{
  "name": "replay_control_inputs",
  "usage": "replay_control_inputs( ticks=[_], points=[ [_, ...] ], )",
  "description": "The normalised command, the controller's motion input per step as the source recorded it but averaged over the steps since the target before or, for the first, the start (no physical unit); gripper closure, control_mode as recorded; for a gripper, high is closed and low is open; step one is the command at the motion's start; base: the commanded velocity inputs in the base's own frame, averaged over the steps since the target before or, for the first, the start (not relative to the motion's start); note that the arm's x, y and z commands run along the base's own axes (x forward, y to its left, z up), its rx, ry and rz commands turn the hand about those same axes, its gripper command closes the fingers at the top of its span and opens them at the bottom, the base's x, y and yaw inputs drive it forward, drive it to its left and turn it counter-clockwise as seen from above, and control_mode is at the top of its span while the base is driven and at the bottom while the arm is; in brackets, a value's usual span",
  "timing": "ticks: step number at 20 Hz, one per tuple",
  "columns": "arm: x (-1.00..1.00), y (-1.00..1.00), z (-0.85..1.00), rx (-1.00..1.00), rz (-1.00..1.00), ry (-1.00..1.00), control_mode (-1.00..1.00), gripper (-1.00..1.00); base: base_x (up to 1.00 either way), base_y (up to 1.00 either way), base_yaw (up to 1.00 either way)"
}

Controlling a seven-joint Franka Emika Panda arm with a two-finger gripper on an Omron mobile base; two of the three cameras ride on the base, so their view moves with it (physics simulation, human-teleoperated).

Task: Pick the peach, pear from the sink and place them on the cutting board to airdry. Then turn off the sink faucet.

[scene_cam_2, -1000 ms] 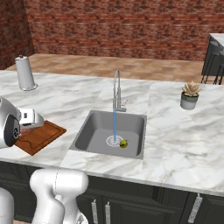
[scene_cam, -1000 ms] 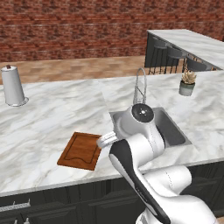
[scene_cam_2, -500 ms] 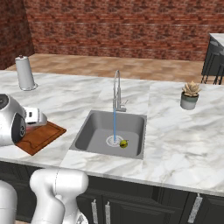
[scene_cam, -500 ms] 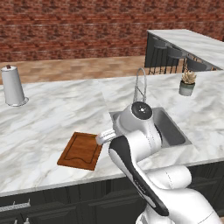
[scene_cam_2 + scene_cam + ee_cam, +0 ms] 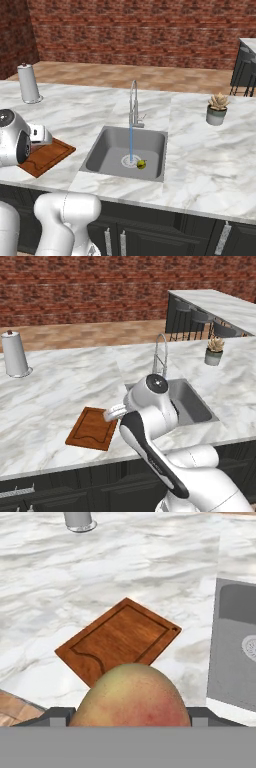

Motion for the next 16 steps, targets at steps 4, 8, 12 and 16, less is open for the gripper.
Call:
replay_control_inputs(
  ticks=[4, 8, 12, 16],
  points=[
    [0.00, 0.28, -0.18, 0.00, 0.00, 0.00, -1.00, 1.00, 0.00, 0.00, 0.00],
    [0.12, 0.17, -0.18, 0.00, 0.00, 0.00, -1.00, 1.00, 0.00, 0.00, 0.00],
    [0.17, 0.11, -0.18, 0.00, 0.00, 0.02, -1.00, 1.00, 0.00, 0.00, 0.00],
    [0.15, 0.21, -0.23, 0.00, 0.00, 0.04, -1.00, 1.00, 0.00, 0.00, 0.00]
  ],
)
